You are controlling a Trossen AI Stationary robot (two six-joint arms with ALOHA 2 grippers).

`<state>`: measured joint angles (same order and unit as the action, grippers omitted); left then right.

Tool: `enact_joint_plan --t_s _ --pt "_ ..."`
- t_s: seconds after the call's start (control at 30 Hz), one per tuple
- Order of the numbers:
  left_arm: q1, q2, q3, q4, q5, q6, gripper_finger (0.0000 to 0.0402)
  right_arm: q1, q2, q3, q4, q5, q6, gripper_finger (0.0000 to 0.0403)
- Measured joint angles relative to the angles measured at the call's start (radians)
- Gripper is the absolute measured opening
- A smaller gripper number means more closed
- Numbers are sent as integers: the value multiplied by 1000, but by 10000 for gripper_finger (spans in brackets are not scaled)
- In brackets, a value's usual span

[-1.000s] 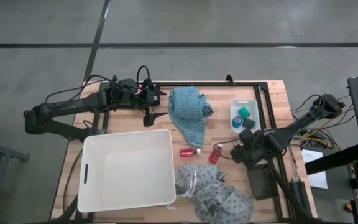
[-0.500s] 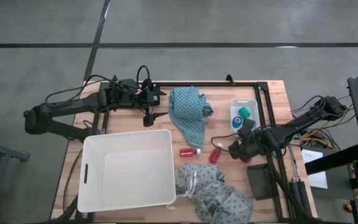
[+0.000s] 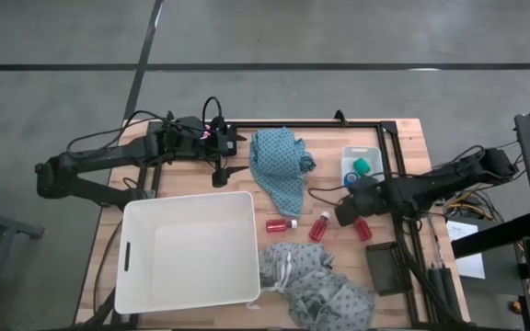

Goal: Pick & Place Medicine items
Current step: Put the top red medicine bottle into the black bin

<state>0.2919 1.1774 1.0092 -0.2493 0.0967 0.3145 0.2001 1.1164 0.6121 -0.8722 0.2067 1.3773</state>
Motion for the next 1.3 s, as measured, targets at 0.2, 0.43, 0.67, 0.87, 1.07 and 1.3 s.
enact_joint_plan --t_s 0.2,0.43,0.67,0.87,1.07,1.3 --pt "0 0 0 0 0 0 393 -67 0 -4 12 -32 -46 221" --pt "0 0 0 0 0 0 393 -85 0 -41 26 -85 -29 221" --pt "0 0 0 0 0 -1 392 -85 0 -82 79 -87 -24 221" --pt "0 0 0 0 0 -1 392 -85 -2 -104 100 -92 -23 221" --pt "0 0 0 0 0 -3 391 -85 -3 -113 108 -91 -24 215" --pt "0 0 0 0 0 -3 392 -85 -2 -115 106 -96 -5 192"
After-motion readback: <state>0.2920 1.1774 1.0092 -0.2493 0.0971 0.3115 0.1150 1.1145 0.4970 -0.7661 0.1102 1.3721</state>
